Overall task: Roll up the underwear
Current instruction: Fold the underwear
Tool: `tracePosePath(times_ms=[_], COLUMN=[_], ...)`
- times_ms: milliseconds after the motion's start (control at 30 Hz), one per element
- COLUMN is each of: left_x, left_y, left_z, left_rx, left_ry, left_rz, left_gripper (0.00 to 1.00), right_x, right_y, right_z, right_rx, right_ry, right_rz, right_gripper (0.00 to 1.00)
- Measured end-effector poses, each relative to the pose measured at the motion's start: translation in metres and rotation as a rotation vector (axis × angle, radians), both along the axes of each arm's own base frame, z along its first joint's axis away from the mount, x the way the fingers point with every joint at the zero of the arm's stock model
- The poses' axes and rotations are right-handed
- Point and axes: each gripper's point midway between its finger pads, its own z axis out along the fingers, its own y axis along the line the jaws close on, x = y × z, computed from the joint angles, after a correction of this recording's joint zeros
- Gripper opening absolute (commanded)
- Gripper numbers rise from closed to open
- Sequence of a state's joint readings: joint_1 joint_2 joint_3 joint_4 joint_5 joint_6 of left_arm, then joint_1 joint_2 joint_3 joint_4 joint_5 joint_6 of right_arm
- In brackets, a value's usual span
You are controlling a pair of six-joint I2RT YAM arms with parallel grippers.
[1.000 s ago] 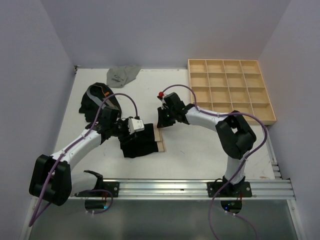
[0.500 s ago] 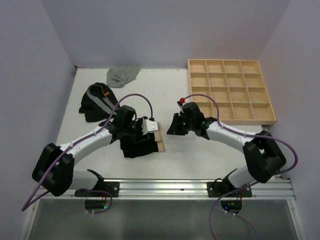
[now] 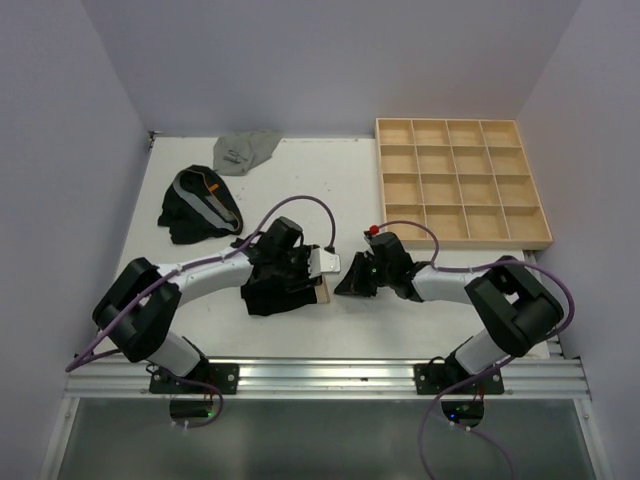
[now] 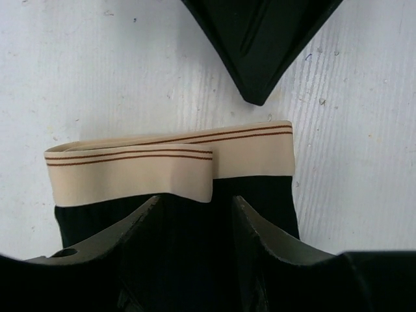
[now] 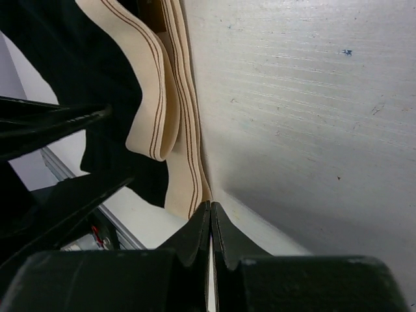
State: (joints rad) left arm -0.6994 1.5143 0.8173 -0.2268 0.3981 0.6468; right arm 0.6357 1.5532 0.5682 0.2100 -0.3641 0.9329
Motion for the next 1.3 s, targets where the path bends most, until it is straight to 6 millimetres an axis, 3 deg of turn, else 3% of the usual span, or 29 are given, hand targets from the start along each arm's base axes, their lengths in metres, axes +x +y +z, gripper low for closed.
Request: tracePosePath(times_ms=[233,467,567,1133,1300], left_x=[-0.007,-0.001,0.000,-0.021,-0.022], left_y=[-0.006,-0.003,-0.005,-0.001,-0.001], left_z=[-0.012,-0.022,-0.019,0.013,0.014], left_rx=[0.038,0.077,0.075,0.054,0.052], left_ry=[0.009,0.008,0.006,0.042,0.049], left_rz=[-0.023,0.006,0.004,-0.032,-0.025], left_gripper=[0.45,0.07,0.00,0.00,0.00], right_x=[-0.014,-0.030,-0.031,-0.028,-0.026], right_y=[0.010,0.021,0.022,0.030,0.021], right_z=[-0.002,-0.008,-0.015,-0.014,0.010], right_rx=[0.017,0.031,0.030,0.085,0.076], right_ry=[0.001,0.016,0.032,0.015,-0.050], right_rz=[0.027,0.058,0.049,0.026,0.007], right_gripper=[0.04,0.05,0.05,0.05,0.06])
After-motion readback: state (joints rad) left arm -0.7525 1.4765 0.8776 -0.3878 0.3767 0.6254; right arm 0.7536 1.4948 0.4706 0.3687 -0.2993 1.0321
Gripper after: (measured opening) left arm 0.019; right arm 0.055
